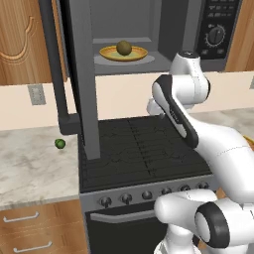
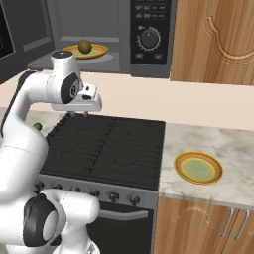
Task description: Pick the potato from the microwave and place it on plate located on the counter.
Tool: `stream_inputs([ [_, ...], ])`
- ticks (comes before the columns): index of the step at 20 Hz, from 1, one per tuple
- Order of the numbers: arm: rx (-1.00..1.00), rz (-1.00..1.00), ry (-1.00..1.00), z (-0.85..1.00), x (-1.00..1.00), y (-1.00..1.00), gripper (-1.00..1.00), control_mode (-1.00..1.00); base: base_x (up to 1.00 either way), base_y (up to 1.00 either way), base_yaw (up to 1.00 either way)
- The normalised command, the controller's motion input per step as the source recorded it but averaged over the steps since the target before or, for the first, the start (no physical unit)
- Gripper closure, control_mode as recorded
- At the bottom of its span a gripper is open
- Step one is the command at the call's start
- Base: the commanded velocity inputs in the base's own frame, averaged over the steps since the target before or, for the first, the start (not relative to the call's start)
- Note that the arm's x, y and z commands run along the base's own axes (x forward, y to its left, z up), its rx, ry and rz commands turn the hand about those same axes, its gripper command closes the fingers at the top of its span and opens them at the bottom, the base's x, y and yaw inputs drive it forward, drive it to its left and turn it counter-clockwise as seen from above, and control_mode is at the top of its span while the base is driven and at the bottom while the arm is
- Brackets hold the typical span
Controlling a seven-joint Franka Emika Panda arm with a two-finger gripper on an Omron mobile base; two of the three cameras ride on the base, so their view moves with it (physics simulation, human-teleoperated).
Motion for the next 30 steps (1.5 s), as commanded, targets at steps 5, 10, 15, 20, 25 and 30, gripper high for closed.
stream_inputs([
  [5,0.00,0.00,-0.17,0.00,-0.47,0.00,-1.00,-1.00,0.00,0.00,0.00],
  [10,0.00,0.00,-0.36,0.41,-0.43,0.00,-1.00,-1.00,0.00,0.00,0.00],
  [15,0.02,0.00,-0.29,0.91,-0.07,0.05,-1.00,-1.00,0.00,0.00,0.00],
  [20,0.01,-0.02,-0.21,0.93,0.00,0.27,-1.00,-1.00,0.00,0.00,0.00],
  [25,0.02,-0.01,-0.19,0.87,0.00,0.29,-1.00,-1.00,0.00,0.00,0.00],
  [30,0.05,0.00,-0.03,0.51,0.19,0.02,-1.00,-1.00,0.00,0.00,0.00],
])
